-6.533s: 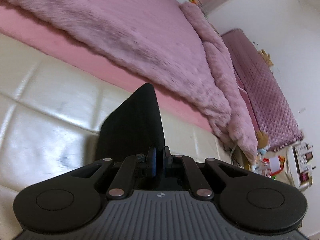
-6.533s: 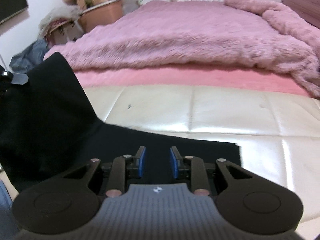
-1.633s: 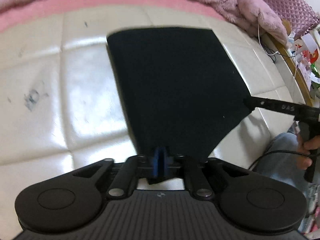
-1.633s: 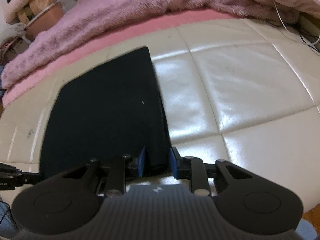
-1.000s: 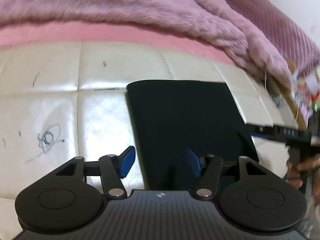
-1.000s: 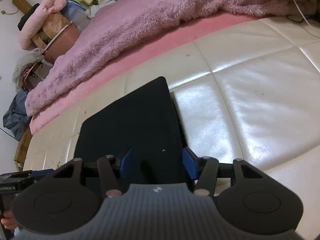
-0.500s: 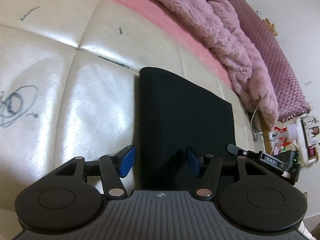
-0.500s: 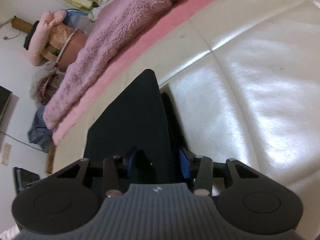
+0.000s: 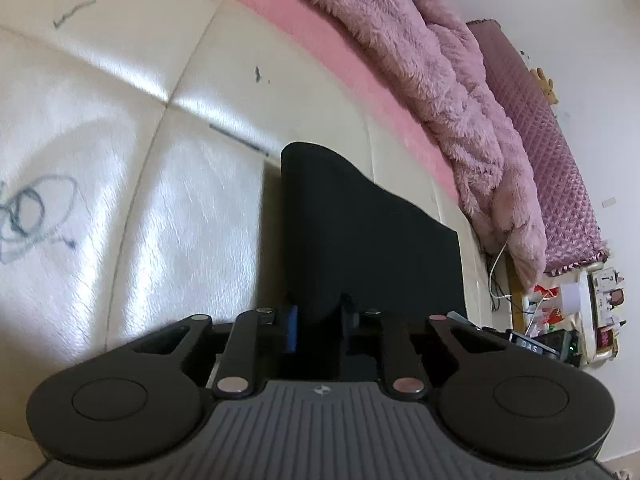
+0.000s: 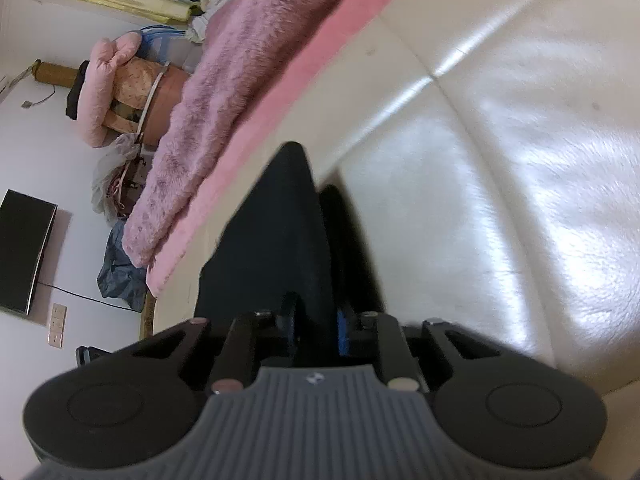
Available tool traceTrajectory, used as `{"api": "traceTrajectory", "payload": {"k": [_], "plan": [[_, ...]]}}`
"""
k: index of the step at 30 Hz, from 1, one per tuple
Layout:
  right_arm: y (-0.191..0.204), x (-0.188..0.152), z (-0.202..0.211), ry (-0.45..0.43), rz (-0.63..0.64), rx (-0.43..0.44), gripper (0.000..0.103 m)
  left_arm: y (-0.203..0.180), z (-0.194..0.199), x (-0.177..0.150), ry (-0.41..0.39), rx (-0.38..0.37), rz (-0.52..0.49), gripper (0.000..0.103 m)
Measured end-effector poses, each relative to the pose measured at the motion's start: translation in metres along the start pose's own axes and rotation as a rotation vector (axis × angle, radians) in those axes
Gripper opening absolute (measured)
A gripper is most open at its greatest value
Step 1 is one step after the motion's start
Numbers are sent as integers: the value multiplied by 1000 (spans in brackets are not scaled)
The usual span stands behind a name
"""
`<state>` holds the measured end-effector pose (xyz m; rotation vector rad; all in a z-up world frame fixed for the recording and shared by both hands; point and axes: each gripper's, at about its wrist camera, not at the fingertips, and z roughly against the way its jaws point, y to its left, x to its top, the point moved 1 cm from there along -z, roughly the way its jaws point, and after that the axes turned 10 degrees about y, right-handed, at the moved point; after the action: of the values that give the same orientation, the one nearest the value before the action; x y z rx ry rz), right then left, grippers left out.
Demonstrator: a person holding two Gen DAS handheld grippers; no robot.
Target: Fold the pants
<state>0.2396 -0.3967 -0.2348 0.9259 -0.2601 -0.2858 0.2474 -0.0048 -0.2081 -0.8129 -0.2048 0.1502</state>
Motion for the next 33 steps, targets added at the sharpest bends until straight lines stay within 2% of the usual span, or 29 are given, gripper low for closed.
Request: {"api": "traceTrajectory", "payload": {"k": [6,10,15,20,26,33], "plan": [[43,0,-7,8,63,-17,7,6,32,16,-15,40,-20,19],[74,0,-28,14,88,14,7,18,66,34,-46,61,-35,19],[110,7,-79,39,107,31,7,40,102,61,-70,135,-64,19],[142,15,-142,73,113,43,7,68,129,87,-97,182,-51,19],[175,29,-199,106,149,26,7,90,140,112,-110,232,-56,19],[172,45,-222,119,142,-11,7,110,134,129,-96,236,-69,21]]}}
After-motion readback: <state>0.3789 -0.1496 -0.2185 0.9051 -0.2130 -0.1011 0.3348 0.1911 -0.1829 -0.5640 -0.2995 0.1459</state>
